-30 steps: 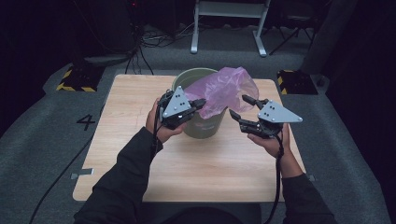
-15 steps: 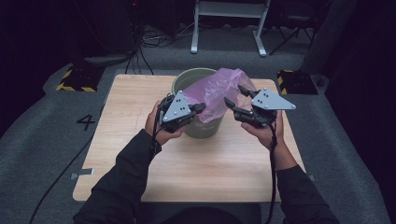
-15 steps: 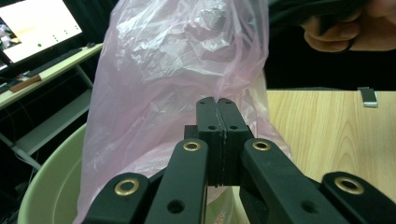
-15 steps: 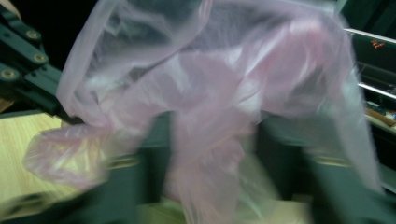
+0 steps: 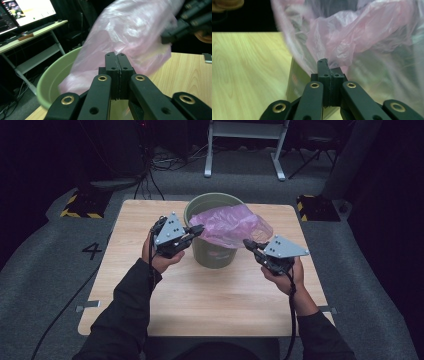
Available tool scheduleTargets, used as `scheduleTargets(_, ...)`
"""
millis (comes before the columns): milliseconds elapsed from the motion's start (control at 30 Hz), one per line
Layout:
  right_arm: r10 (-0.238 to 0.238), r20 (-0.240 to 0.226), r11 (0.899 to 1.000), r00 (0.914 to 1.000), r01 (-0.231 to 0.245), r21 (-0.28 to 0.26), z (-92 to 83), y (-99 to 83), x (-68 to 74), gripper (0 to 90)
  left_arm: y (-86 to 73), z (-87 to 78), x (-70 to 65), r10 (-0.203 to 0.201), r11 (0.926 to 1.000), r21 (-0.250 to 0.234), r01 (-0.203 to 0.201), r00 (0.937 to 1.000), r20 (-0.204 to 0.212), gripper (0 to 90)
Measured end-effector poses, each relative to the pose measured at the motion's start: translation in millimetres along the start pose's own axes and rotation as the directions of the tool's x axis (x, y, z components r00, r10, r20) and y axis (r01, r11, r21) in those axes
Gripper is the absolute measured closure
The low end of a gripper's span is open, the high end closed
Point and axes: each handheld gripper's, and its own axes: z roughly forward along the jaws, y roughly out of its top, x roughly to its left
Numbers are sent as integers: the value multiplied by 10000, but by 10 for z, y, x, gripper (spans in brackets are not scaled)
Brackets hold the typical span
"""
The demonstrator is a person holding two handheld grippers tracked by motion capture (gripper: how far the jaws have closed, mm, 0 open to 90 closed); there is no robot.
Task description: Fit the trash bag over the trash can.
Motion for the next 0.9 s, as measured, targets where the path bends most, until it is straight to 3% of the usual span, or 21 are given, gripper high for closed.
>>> scheduleTargets(100,188,-455,9998,9988,-186,68,9,-99,99,900,-66,-35,20,-65,9999,131,65,10000,-72,888)
scheduleTargets(267,298,-707,9995,9971,-291,96,62,-182,189,900,-137,-112,0,-271,9996,35,272,9993,-249,835)
scheduleTargets(300,313,-747,9994,9967,-302,156,78,-197,198,900,-141,-127,-8,-420,9991,-11,419,9984,-386,745)
scheduleTargets(400,307,-787,9994,9964,-292,202,119,-218,230,900,-115,-152,-75,-379,9992,99,387,9969,-683,506)
scheduleTargets(467,210,-761,9996,9969,-195,208,140,-207,251,900,-64,-148,-158,-234,9995,207,242,9990,-381,330)
scheduleTargets(533,179,-723,9997,9972,-166,189,152,-194,250,900,-2,-150,-253,73,9997,214,-67,9996,-275,264)
scheduleTargets(667,126,-752,9996,9971,-107,260,174,-188,253,900,147,-129,-416,587,9983,7,-588,9976,380,225)
scheduleTargets(800,87,-751,9994,9971,-62,337,188,-199,267,900,276,-58,-570,1150,9933,-40,-1151,9887,959,203)
scheduleTargets(833,82,-757,9993,9971,-55,364,189,-204,268,900,316,-16,-618,1241,9920,132,-1258,9882,895,204)
scheduleTargets(900,90,-765,9993,9970,-62,365,188,-215,272,900,371,65,-661,1549,9853,675,-1571,9872,368,244)
